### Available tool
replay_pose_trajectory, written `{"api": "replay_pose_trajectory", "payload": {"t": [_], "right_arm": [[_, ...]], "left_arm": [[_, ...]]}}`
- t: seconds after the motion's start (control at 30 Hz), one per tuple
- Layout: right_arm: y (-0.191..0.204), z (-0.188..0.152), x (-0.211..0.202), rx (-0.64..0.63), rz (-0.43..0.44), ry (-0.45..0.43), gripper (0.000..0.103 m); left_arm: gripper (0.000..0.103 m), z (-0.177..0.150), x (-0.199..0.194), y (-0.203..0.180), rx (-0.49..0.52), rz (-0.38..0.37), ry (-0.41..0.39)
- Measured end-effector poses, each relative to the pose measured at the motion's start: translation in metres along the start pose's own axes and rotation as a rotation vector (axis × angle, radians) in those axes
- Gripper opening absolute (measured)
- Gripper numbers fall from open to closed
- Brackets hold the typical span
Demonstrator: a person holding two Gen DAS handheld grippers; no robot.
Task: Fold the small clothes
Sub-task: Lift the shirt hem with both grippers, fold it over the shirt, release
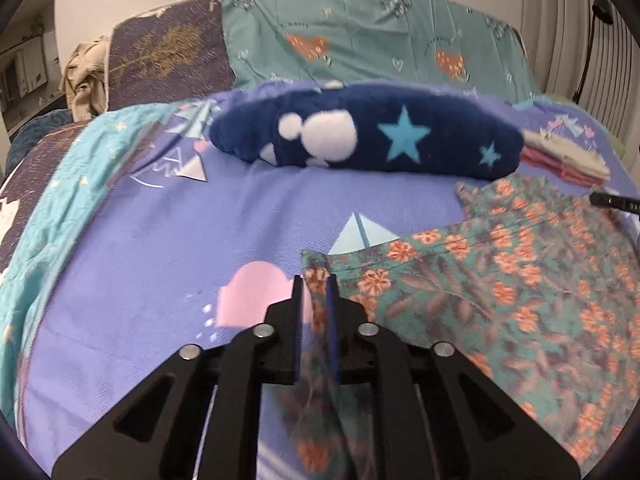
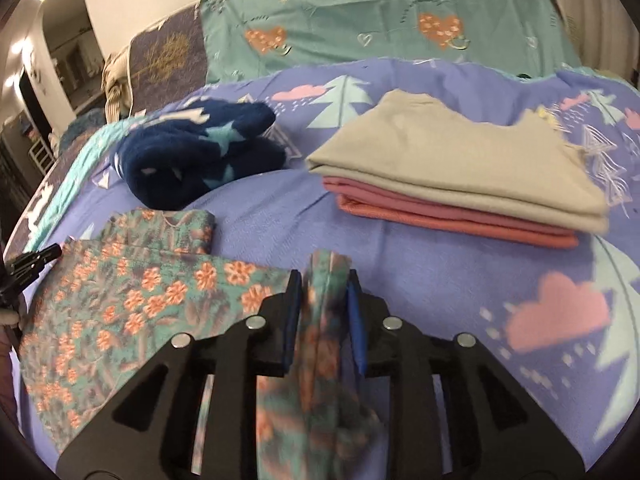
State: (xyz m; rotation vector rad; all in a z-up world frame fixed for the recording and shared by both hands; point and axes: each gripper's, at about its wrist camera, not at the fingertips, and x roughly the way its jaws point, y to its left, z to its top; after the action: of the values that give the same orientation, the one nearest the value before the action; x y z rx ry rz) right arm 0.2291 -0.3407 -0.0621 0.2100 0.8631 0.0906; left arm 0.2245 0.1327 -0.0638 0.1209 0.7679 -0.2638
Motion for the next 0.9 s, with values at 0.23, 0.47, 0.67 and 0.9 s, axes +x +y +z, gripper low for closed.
{"api": "replay_pose_trajectory", "payload": {"t": [0.23,0.47,0.67,0.9], "right_arm": [[-0.013,-0.066,-0.099,0.041,0.064,-0.022,0.024],[-0.011,-0.162,-0.165,0.1,0.146,0.014,0.028],[0.033,-0.194,-0.167,-0.075,0.179,0.036,0.044],[0.03,-0.169,-0.174,-0.036,0.181,-0.036,0.005]], "left_arm": [[0.038,-0.05,-0.087,-0.011,-0.005,-0.061,-0.062],[0.053,-0.125,-0.145,-0.014,-0.102,-0.092,-0.018],[0.053,-0.159,-0.137,-0.024,-0.152,-0.202,0.064],[0.009,-0.142,-0.148,-0.034,-0.126,-0.132,0.009]]}}
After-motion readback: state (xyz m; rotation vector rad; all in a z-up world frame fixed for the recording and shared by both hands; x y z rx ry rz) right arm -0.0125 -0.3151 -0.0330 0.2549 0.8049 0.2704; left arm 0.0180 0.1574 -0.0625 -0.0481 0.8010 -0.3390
